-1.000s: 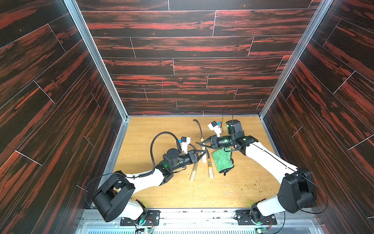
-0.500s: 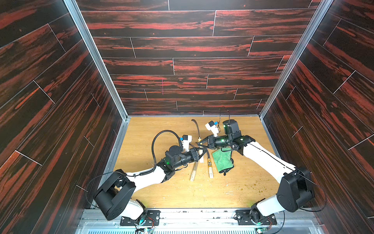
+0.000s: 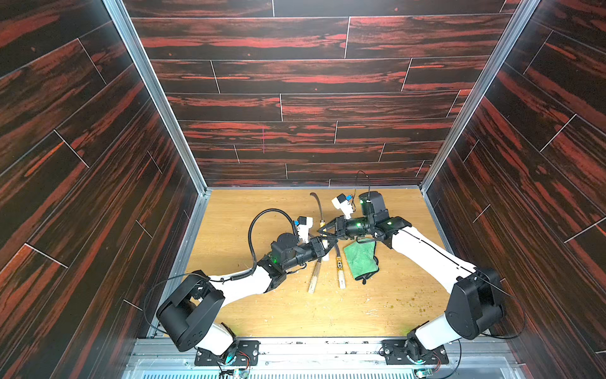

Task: Wipe small sickles with rags
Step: Adjust the small sickle.

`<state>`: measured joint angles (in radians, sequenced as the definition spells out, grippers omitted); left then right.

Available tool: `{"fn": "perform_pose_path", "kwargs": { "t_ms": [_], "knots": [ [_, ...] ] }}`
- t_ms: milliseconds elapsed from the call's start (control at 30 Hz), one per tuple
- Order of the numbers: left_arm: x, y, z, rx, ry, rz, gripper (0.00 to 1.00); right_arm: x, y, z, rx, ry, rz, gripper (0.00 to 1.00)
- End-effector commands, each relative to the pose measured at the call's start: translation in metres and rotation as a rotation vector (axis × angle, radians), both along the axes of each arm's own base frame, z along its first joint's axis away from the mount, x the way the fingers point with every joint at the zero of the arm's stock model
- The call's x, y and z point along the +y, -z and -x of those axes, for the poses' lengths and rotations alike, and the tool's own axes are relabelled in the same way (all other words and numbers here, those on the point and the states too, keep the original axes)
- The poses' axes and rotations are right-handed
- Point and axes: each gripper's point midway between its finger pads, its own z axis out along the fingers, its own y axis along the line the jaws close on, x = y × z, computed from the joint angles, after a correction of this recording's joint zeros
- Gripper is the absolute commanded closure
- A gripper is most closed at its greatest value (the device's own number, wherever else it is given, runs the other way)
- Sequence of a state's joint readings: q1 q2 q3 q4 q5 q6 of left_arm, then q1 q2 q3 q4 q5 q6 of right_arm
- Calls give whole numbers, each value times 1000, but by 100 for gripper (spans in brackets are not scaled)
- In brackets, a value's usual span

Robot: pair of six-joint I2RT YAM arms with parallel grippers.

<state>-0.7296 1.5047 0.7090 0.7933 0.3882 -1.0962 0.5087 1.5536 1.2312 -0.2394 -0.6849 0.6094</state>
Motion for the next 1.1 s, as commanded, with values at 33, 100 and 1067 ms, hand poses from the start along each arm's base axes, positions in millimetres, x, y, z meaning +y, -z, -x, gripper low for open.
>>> {"fn": "perform_pose_path", "kwargs": {
  "t_ms": [33, 100, 1067],
  "knots": [
    [-14, -1, 10, -10, 55, -7, 64, 12, -9, -8, -17, -7, -29, 100],
    [-16, 2, 11, -2, 61, -14, 63, 13, -9, -8, -11, -5, -32, 100],
    [-2, 23, 12, 11, 11, -120, 100, -23, -8, -16, -124, 135, 208, 42]
  ]
}}
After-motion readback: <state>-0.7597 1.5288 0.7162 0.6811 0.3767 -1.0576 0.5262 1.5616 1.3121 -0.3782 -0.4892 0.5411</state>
